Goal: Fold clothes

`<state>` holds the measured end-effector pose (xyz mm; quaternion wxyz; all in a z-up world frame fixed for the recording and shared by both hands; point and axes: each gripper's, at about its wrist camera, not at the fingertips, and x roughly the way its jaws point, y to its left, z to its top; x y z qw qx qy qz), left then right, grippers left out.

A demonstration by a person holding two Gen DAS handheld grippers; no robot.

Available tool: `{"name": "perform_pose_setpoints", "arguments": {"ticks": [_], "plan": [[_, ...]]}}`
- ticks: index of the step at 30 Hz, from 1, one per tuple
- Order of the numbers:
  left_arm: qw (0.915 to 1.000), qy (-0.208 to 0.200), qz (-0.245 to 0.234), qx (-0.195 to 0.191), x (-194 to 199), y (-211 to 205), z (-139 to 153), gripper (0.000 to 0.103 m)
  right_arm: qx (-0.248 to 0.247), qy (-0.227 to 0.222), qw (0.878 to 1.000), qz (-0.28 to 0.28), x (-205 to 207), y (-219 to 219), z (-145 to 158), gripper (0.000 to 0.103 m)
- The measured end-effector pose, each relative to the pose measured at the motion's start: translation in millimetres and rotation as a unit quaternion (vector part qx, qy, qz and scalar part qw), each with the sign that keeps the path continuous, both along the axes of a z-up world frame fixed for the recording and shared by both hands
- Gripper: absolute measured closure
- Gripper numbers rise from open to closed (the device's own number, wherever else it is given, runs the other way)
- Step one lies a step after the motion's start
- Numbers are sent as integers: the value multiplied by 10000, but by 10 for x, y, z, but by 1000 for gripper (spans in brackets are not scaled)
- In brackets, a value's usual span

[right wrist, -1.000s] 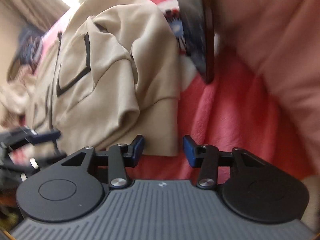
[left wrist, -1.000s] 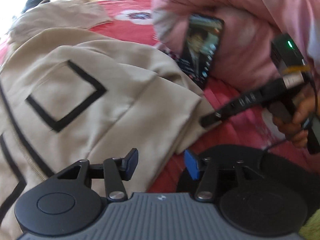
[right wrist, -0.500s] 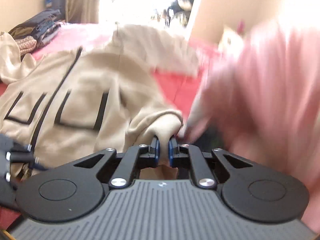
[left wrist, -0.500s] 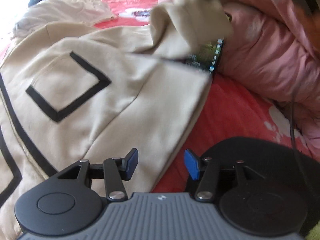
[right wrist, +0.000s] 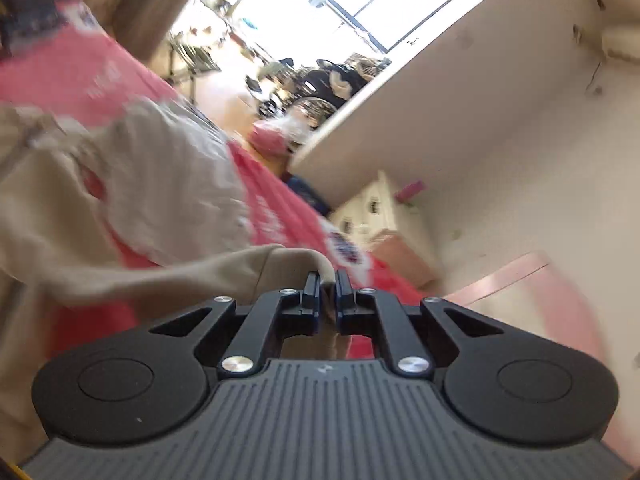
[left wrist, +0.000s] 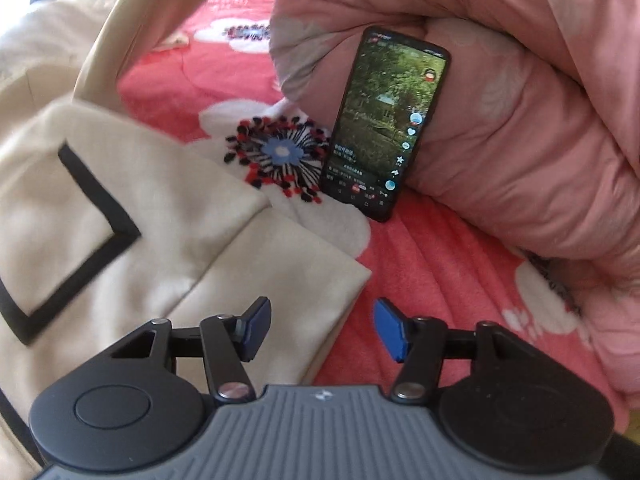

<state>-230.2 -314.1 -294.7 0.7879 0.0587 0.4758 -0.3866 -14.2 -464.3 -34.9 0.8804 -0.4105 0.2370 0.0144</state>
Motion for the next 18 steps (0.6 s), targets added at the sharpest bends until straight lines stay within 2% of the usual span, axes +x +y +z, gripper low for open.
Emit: {"name": "perform_pose_setpoints", "arguments": {"ticks": [2, 4, 7, 9, 10, 12, 15, 17, 18], "plan": [[9998, 175, 31, -42, 10, 38, -48, 45, -379, -21, 9988, -293, 320, -165, -45, 98], [9995, 301, 45, -44, 18, 84, -98, 45, -620, 193, 9955, -687, 646, -351, -192, 97], [9991, 427, 16, -65, 36, 111, -154, 45, -540, 486, 9871, -1429, 945, -640, -413, 92], [9987, 491, -9, -113, 38, 137, -170, 45, -413, 191, 9833, -1762, 909, -757, -416, 86], [9986, 518, -20, -128, 35, 154, -174, 45, -239, 5, 9830, -1822, 814, -791, -357, 79], [9982, 575, -36, -170, 35, 183, -168, 45, 222, -351, 9817, -1859, 620, -825, -190, 77], [9979, 606, -32, -222, 17, 276, -124, 45, 1457, -523, 9800, -1247, 166, -623, 189, 77], [9980, 568, 38, -266, -22, 400, -63, 45, 2246, -2, 9728, -568, -181, -361, 252, 77], [9981, 538, 108, -276, -39, 471, -25, 45, 2433, 483, 9678, -421, -247, -200, 28, 77]]}}
